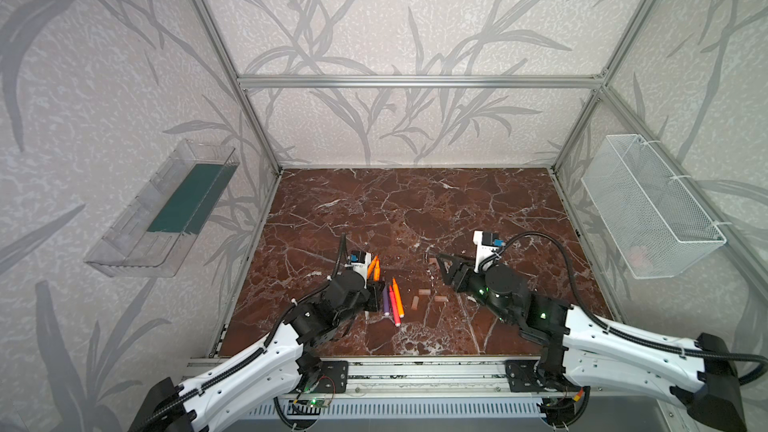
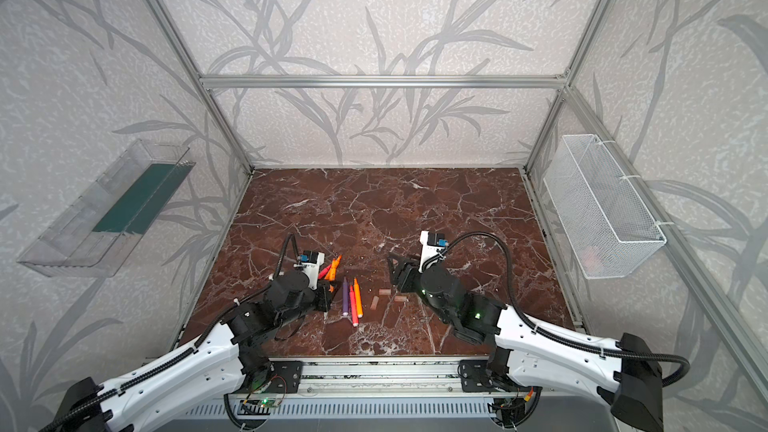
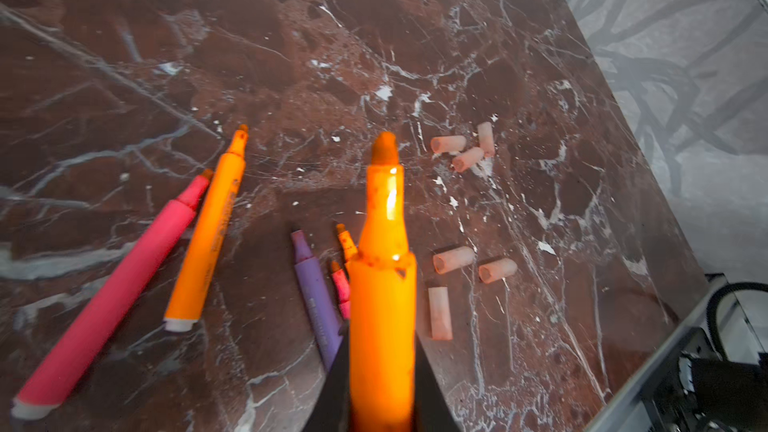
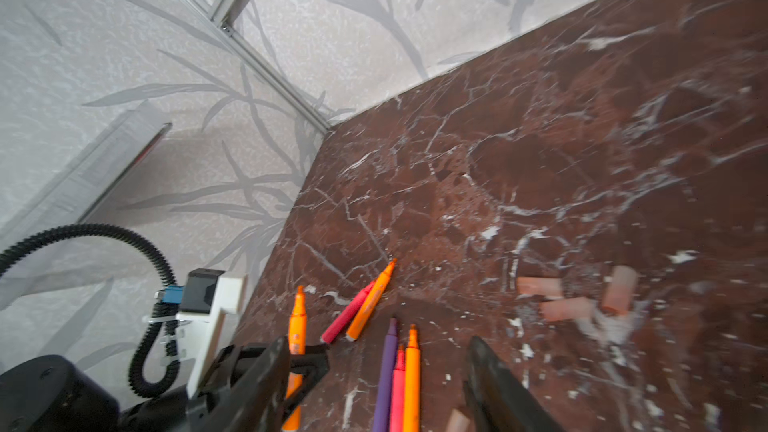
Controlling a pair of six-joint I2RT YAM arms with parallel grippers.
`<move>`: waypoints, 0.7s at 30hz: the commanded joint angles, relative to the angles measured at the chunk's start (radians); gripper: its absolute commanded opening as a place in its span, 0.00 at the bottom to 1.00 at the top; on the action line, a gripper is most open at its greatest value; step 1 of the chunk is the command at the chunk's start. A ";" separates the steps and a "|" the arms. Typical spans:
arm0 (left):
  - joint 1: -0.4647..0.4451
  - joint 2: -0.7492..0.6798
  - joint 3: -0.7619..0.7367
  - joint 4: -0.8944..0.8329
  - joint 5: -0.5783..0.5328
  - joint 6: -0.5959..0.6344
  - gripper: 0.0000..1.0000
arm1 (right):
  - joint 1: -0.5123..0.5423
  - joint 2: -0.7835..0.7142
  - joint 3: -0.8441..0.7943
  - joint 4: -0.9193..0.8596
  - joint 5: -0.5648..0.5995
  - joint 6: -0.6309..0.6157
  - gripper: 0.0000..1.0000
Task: Insert the pens into the pen caps
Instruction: 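Hold the highlighter with the left gripper while the right gripper moves toward the caps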
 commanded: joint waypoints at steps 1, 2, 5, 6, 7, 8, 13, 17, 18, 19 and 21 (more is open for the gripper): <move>0.002 0.000 -0.009 -0.043 -0.087 -0.045 0.00 | -0.024 -0.010 0.017 -0.259 0.111 -0.125 0.66; 0.002 0.012 0.004 -0.053 -0.085 -0.047 0.00 | -0.038 0.003 0.029 -0.284 0.107 -0.138 0.65; 0.001 0.038 0.028 -0.075 -0.082 -0.056 0.00 | -0.136 0.065 0.067 -0.321 0.013 -0.166 0.63; 0.002 0.043 0.031 -0.075 -0.083 -0.055 0.00 | -0.170 0.091 0.079 -0.325 -0.028 -0.178 0.62; 0.001 0.049 0.032 -0.072 -0.086 -0.054 0.00 | -0.208 0.127 0.094 -0.329 -0.075 -0.187 0.61; 0.001 0.054 0.036 -0.078 -0.095 -0.052 0.00 | -0.239 0.164 0.113 -0.341 -0.106 -0.186 0.59; 0.002 0.057 0.060 -0.116 -0.116 -0.045 0.00 | -0.330 0.331 0.191 -0.382 -0.151 -0.248 0.55; 0.002 0.063 0.080 -0.125 -0.129 -0.042 0.00 | -0.369 0.423 0.229 -0.399 -0.165 -0.264 0.53; 0.003 0.070 0.086 -0.128 -0.128 -0.040 0.00 | -0.377 0.440 0.236 -0.399 -0.170 -0.268 0.52; 0.002 0.081 0.093 -0.128 -0.117 -0.031 0.00 | -0.384 0.455 0.241 -0.398 -0.174 -0.271 0.51; 0.003 0.105 0.109 -0.121 -0.107 -0.012 0.00 | -0.393 0.483 0.247 -0.393 -0.177 -0.275 0.50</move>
